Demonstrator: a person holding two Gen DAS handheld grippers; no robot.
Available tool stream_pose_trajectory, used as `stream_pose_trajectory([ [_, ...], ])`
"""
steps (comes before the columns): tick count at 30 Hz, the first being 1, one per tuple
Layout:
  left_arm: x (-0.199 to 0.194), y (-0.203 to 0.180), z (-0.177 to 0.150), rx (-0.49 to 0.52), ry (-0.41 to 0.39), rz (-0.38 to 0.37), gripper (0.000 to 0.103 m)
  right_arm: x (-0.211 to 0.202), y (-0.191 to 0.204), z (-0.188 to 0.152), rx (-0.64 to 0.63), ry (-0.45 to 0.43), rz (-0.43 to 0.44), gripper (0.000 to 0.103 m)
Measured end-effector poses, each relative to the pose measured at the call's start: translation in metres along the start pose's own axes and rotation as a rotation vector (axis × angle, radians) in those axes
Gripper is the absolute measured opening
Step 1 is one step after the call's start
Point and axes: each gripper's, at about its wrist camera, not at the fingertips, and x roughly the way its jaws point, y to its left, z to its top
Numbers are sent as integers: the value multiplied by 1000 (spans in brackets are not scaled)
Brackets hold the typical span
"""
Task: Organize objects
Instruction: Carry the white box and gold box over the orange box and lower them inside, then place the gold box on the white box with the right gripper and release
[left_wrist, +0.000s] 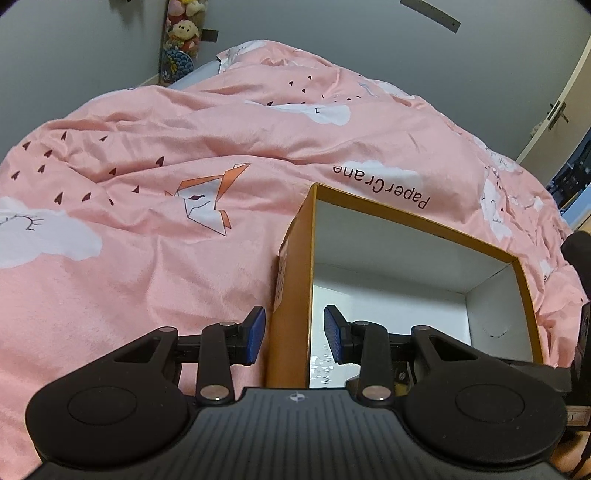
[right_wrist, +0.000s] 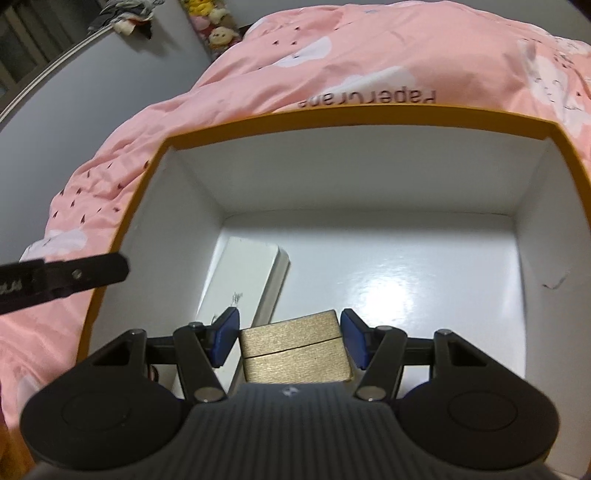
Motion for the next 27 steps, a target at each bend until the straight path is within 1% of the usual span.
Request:
stream_pose_trajectory([
  [1, 1, 1, 0, -4, -1, -3, 41, 1, 0, 1, 5, 12, 14, 62],
  [5, 5, 4, 2, -13, 2, -9, 41, 1, 2, 2, 6, 32, 13, 62],
  [7, 7, 5, 3, -14, 2, -16, 41, -2, -1, 4, 31, 27, 22, 62],
  [8, 8, 5, 4, -13, 3, -17, 41, -5, -2, 6, 35, 10, 15, 62],
  [11, 11, 5, 5, -8, 6, -20, 40, -14, -1, 18, 42, -82, -29, 62],
  [13, 12, 6, 5, -8, 0, -31, 36, -18, -4, 29, 88, -129, -30, 62],
  [16, 16, 5, 4, -6, 1, -27, 31, -22, -4, 41, 139, -203, -25, 62],
  [18, 18, 6, 3, -9, 4, -31, 29, -20, 1, 48, 161, -253, -34, 62],
  [22, 21, 7, 3, -10, 5, -36, 28, -8, 2, 55, 266, -283, -10, 62],
  [27, 26, 9, 4, -14, 9, -48, 28, 6, 9, 57, 334, -336, -30, 62],
])
